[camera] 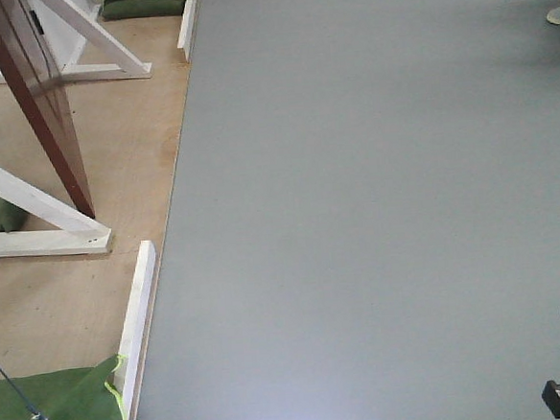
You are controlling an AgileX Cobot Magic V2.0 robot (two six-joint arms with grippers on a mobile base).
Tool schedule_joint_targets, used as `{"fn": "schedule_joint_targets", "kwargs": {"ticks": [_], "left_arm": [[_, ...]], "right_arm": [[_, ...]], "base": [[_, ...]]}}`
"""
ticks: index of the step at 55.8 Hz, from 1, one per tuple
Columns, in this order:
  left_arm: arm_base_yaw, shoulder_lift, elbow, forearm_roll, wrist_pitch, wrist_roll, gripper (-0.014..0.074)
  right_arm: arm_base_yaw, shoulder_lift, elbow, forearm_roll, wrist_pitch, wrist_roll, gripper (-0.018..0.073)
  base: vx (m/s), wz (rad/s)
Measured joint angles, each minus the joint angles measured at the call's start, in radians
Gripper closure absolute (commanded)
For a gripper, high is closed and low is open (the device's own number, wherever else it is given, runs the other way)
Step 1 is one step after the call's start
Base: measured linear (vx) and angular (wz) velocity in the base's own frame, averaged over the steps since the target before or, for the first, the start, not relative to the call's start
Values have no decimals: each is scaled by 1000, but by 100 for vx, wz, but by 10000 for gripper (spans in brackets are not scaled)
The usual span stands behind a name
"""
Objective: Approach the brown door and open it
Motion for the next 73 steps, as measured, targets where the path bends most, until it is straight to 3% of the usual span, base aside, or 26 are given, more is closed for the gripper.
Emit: {"fn": "schedule_joint_targets", "kwargs": {"ticks": [73], "left_arm": [[0, 0, 0, 0, 0, 0, 460]], "right_arm": [[0, 0, 0, 0, 0, 0, 559]], "base": [[3, 1]]}}
